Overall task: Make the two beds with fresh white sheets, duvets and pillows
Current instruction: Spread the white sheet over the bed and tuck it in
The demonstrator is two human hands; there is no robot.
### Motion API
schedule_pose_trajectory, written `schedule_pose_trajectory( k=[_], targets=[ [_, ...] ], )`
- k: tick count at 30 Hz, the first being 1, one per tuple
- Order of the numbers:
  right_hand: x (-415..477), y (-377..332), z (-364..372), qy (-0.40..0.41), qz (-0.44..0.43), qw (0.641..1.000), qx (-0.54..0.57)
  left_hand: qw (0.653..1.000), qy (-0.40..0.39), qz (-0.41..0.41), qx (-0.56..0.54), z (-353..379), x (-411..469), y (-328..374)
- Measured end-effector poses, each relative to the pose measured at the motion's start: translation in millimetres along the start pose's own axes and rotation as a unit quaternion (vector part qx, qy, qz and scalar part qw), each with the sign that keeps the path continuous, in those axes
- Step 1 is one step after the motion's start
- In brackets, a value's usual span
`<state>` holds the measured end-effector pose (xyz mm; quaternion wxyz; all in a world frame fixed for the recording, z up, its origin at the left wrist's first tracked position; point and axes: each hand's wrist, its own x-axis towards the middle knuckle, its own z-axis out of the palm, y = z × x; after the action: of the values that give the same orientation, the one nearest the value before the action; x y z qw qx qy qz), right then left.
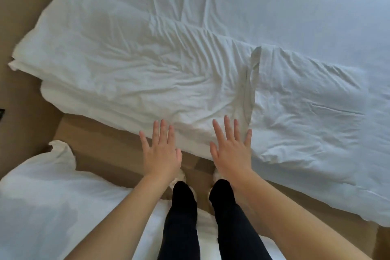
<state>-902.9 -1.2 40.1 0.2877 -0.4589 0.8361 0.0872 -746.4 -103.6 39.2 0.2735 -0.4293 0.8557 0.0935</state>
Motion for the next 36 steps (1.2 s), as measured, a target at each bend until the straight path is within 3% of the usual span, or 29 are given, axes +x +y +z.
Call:
schedule_pose_trajectory(
  k=[12, 16, 19, 22, 24, 25, 28, 30, 32, 34, 36],
  targets=[
    [127, -155, -61, 0.016, -0.117, 0.988, -0.098, 0.981, 0.018, -0.173, -0.089, -14, 69, -181],
    [187, -241, -58, 0.01, -0.153, 0.98, -0.126, 0.976, 0.003, -0.189, -0.106, -4, 108, -260],
    [245, -313, -44, -0.005, -0.133, 0.985, -0.112, 0.975, -0.012, -0.184, -0.124, 3, 160, -334],
    [314, -398, -19, -0.034, -0.14, 0.984, -0.108, 0.955, -0.035, -0.219, -0.199, 21, 226, -426],
    [362, -458, -5, -0.045, -0.168, 0.979, -0.104, 0.902, -0.031, -0.294, -0.314, 41, 273, -488],
    [381, -481, 0, -0.044, -0.169, 0.98, -0.096, 0.859, -0.016, -0.324, -0.396, 46, 295, -512],
    [426, -534, 17, -0.054, -0.165, 0.982, -0.069, 0.69, 0.029, -0.396, -0.606, 50, 351, -560],
    [448, -555, 31, -0.084, -0.159, 0.982, -0.058, 0.569, 0.021, -0.448, -0.69, 51, 381, -580],
    [466, -567, 46, -0.118, -0.142, 0.982, -0.047, 0.469, 0.003, -0.477, -0.743, 53, 400, -593],
    [482, -576, 57, -0.148, -0.122, 0.981, -0.039, 0.406, 0.012, -0.49, -0.771, 62, 413, -606],
    [497, -581, 64, -0.17, -0.11, 0.978, -0.042, 0.405, 0.002, -0.479, -0.779, 69, 422, -617]
  ],
)
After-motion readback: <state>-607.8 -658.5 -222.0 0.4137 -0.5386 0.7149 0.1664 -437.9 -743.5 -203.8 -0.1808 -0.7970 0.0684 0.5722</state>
